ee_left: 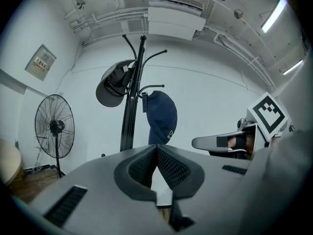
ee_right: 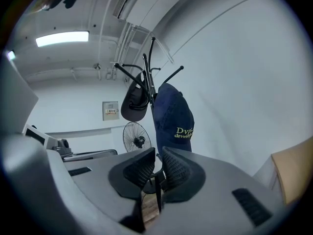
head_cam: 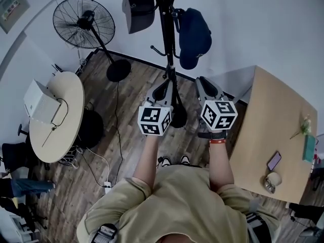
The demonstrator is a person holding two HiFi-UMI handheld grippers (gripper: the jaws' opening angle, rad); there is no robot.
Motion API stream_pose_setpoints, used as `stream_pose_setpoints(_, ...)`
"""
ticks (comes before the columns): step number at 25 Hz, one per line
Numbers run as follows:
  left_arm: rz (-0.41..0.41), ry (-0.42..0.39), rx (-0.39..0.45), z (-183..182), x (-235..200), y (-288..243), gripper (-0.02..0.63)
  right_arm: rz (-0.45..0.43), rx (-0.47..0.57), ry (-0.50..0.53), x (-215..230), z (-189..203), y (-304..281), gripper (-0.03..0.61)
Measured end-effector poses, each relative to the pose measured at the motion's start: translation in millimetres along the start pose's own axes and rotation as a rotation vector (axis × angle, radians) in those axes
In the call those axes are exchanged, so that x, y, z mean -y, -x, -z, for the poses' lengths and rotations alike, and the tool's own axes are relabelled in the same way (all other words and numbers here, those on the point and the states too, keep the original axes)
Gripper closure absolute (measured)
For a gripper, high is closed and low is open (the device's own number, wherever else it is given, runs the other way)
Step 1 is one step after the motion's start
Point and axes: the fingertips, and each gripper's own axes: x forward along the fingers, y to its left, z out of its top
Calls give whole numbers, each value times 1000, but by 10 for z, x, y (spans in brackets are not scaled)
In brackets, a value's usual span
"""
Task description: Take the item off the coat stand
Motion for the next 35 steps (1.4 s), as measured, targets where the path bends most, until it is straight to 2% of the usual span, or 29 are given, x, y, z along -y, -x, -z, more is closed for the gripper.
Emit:
stream_pose_setpoints(10, 73, -10, -15, 19, 108, -194, 591, 19, 2, 27, 288, -214, -218, 432)
stream_pose_setpoints(14, 82, -16, -18, 31, 94, -247, 591, 23, -11, 36, 412, -221, -346, 382)
stream_pose_setpoints(27, 81, -20, -34, 58, 6, -284, 591, -44, -7, -3, 521, -299, -780, 208)
stream_pose_setpoints(35, 67, 12, -27, 38, -110, -190, 591, -63, 28, -84, 524, -374, -1001, 210)
